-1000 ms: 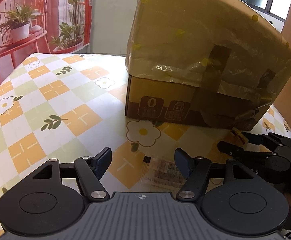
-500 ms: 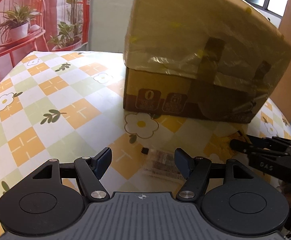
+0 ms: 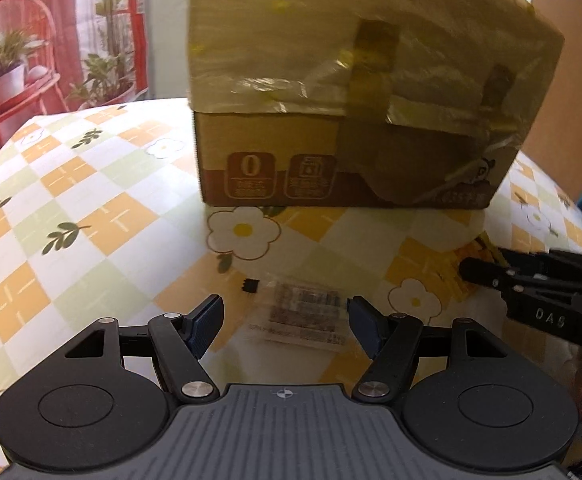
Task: Organize snacks
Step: 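Grasp the clear candy pack with left tool while right tool grasps brown wafer pack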
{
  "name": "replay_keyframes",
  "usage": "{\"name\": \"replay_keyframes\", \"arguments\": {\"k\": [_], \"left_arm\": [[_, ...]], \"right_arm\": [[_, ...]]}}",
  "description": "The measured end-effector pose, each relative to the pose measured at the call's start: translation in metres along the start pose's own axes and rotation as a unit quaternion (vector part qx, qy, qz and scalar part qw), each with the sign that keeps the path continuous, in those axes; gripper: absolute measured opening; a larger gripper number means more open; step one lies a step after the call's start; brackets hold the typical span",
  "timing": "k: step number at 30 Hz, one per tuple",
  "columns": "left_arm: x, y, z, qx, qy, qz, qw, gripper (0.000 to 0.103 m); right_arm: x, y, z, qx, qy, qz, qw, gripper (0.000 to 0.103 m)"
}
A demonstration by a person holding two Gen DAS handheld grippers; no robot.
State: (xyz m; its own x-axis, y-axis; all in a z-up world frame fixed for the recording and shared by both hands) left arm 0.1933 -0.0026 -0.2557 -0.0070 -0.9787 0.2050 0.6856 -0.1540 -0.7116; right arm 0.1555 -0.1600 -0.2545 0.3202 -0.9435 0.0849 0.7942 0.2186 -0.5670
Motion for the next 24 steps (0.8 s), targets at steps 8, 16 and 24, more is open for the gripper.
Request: {"name": "replay_keyframes", "arguments": {"k": [8,16,24], "left_arm": [[0.006,0.011,-0.007,-0.001,0.026,0.008,0.9996,0.072],[0.007,0.010,-0.008,0.012,0.037,0.003,0.9992,0.061],[0.008,-0.006,-0.002,0.034,0.026,-0.016,0.9990,0.024]], "right_arm": [[0.000,0.001,0.000,0.001,0.000,0.002,1.000,0.039],[-0.001,0.002,0.001,0.001,-0.001,0.003,1.000,0.039],[-0.001,0.002,0.001,0.001,-0.001,0.003,1.000,0.039]]}}
Point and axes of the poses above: each gripper's, at about its wrist camera, not at the fingertips, and y roughly the way its jaws point, x to its right, z to its top, the point moved 9 cm from there along y, roughly the way its jaws point, and after that the axes turned 15 degrees about -y, right-handed, at the moved point
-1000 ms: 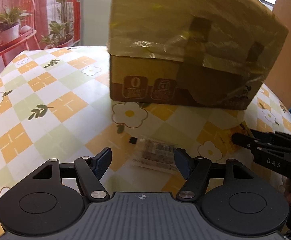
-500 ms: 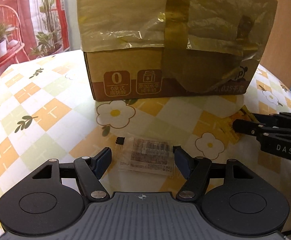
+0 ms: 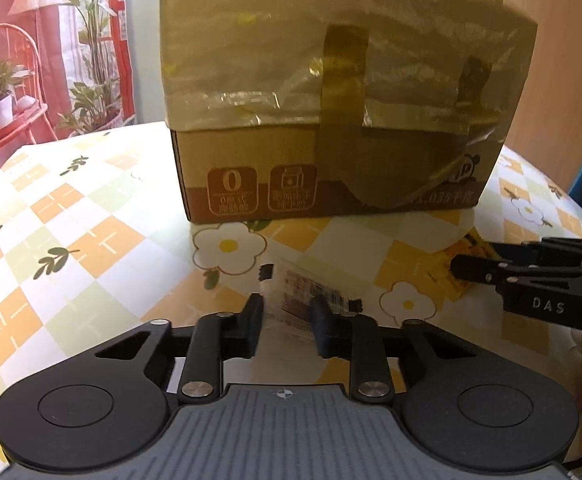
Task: Organize snacks
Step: 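Grasp the clear candy pack with left tool while right tool grasps brown wafer pack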
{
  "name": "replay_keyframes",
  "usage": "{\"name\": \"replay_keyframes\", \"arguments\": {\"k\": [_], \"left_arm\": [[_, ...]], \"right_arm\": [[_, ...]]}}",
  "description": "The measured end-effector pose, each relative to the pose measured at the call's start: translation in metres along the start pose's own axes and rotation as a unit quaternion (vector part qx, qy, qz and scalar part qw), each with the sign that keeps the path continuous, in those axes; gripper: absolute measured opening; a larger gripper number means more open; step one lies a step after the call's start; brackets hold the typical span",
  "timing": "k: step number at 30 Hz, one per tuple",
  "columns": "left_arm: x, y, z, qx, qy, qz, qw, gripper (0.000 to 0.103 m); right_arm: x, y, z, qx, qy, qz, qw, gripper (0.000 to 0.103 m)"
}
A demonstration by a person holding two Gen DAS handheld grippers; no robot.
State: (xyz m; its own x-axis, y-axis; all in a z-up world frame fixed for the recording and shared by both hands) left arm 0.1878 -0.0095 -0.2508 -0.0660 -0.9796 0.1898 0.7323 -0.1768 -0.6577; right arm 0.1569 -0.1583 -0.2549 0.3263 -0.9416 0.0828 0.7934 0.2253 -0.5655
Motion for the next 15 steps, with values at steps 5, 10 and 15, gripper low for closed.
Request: {"name": "replay_keyframes", "arguments": {"k": [5,10,15], "left_arm": [[0.003,-0.008,0.004,0.010,0.001,-0.012,0.9999,0.018],[0.008,-0.021,0.010,0.023,0.003,-0.026,0.9994,0.011],[0.006,-0.031,0.019,0.037,-0.004,-0.030,0.9989,0.008]], "right_arm": [[0.000,0.000,0.000,0.001,0.003,0.001,1.000,0.038],[0.001,-0.004,0.000,0.009,0.013,0.015,1.000,0.034],[0.003,-0.012,0.004,0.025,0.031,0.017,0.999,0.034]]}}
Point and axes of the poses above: each gripper's, at about its wrist camera, not at the fingertips, and y roughly the way its jaws point, x to its right, z to its top, the point moved 9 cm from there along y, roughly the way its jaws point, and after that the axes turned 15 degrees about -y, right-handed, at the moved point
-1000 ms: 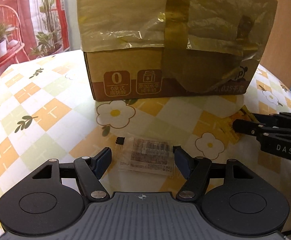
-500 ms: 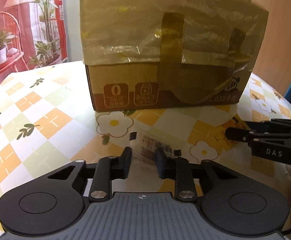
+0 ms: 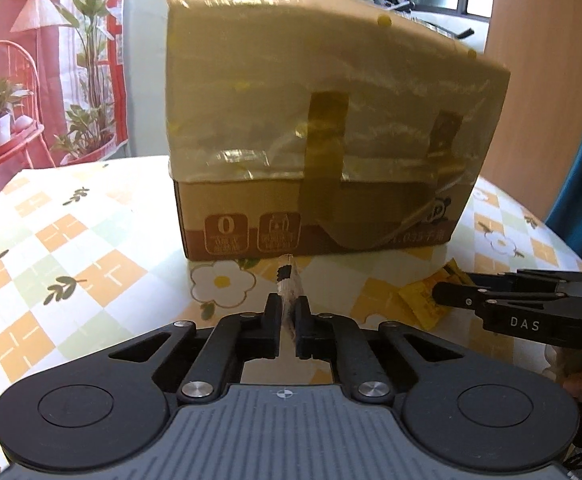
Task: Organize snacks
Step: 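Grasp the clear candy pack with left tool while right tool grasps brown wafer pack, then lift both packs into the box and open both tools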
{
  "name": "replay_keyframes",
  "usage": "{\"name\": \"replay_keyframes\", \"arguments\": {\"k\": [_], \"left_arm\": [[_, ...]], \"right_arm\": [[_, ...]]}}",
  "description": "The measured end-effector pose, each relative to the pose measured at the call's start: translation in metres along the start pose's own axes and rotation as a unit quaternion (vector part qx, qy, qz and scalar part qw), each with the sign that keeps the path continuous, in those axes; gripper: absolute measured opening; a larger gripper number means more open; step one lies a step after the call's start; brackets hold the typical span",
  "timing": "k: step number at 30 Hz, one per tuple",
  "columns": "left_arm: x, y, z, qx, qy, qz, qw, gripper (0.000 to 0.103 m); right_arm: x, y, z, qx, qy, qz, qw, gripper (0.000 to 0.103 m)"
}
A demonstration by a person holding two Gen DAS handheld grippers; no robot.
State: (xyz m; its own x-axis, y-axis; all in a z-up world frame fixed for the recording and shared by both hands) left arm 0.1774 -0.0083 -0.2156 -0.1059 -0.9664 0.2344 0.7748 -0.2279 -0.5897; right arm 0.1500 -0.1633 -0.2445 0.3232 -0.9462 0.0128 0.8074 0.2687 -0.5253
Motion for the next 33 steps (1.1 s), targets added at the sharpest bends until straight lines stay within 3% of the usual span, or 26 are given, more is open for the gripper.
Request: {"name": "replay_keyframes", "arguments": {"k": [15,27,33], "left_arm": [[0.013,-0.038,0.042,0.068,0.009,-0.018,0.9975,0.007],[0.038,-0.086,0.122,0.160,0.022,-0.054,0.9853,0.008],[0.061,-0.091,0.167,0.192,0.025,-0.082,0.9776,0.008]], "right_arm": [[0.006,-0.042,0.048,0.071,0.015,-0.012,0.997,0.034],[-0.003,-0.090,0.132,0.166,-0.014,-0.004,0.986,0.034],[0.006,-0.100,0.182,0.198,-0.027,-0.012,0.980,0.030]]}}
Point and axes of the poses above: each gripper's, at about its wrist camera, not at the fingertips, and y roughly the way its jaws point, x to its right, z to its top, the point moved 9 cm from there along y, roughly the way its jaws point, and after that the axes turned 15 degrees about -y, right-handed, at the moved point
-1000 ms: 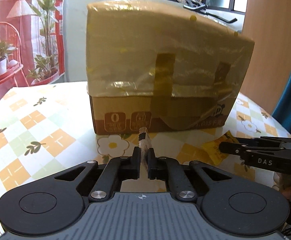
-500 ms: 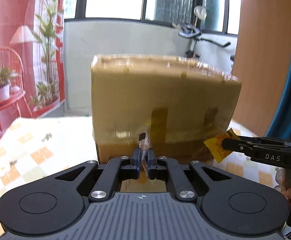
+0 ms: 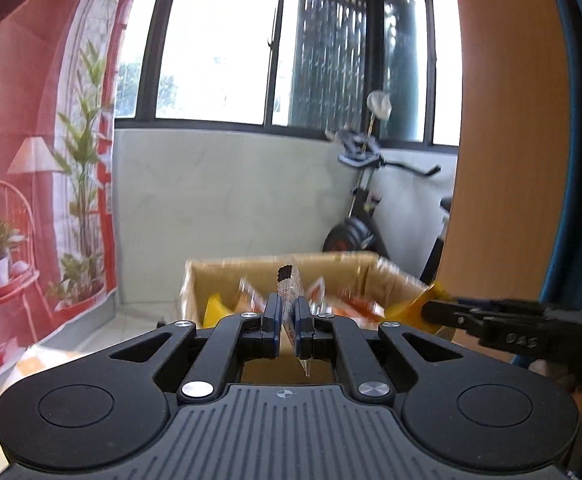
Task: Organize snacks
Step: 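Lift both packs into the box and open both tools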
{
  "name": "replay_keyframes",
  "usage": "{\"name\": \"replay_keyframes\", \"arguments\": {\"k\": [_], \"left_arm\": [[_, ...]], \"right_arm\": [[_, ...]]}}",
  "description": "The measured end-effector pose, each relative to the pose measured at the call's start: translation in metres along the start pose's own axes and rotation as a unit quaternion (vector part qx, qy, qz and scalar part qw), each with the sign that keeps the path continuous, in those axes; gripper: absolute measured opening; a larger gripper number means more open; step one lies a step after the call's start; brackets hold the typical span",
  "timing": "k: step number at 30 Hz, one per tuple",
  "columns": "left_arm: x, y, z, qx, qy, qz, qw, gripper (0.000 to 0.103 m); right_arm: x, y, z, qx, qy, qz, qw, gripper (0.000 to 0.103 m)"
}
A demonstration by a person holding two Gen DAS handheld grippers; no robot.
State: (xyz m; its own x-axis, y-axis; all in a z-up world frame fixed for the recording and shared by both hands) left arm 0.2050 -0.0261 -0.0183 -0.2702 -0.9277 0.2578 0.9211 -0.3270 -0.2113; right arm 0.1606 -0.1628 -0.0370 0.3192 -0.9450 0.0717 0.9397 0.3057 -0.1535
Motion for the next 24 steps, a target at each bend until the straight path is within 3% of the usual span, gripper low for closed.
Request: {"name": "replay_keyframes", "arguments": {"k": [1,2,9,17,22,24], "left_arm": [[0.001,0.004,0.005,0.002,-0.003,-0.005,1.0000,0.008],[0.004,0.009,0.010,0.004,-0.005,-0.008,0.9999,0.008],[0.008,0.052,0.018,-0.004,-0.010,-0.014,0.9998,0.008],[-0.007,0.071,0.016,-0.020,-0.023,-0.014,0.9995,0.008],[-0.016,0.086,0.007,-0.046,-0.021,-0.002,0.9987,0.008],[-0.019,0.091,0.004,-0.056,-0.014,0.008,0.9983,0.014]], "right_arm": [[0.003,0.004,0.007,0.001,-0.002,-0.002,1.000,0.015],[0.006,0.010,0.013,-0.001,-0.003,-0.003,1.000,0.015],[0.017,0.058,0.026,-0.024,-0.013,-0.007,1.000,0.014],[0.020,0.090,0.042,-0.009,-0.006,0.007,1.000,0.012],[0.025,0.116,0.030,-0.042,0.008,0.001,0.999,0.013],[0.030,0.123,0.022,-0.063,0.015,-0.008,0.998,0.015]]}}
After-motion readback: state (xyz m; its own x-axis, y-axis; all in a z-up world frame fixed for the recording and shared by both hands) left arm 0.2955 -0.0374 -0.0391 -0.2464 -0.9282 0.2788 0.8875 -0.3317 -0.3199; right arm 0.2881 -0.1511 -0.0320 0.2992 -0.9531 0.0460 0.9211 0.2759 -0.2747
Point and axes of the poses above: each gripper's, at about its wrist camera, not at the fingertips, and y roughly the way its jaws point, x to its right, z to its top, the point moved 9 cm from there along y, roughly the way its jaws point, and after that the axes turned 15 degrees about -y, right-handed, at the moved point
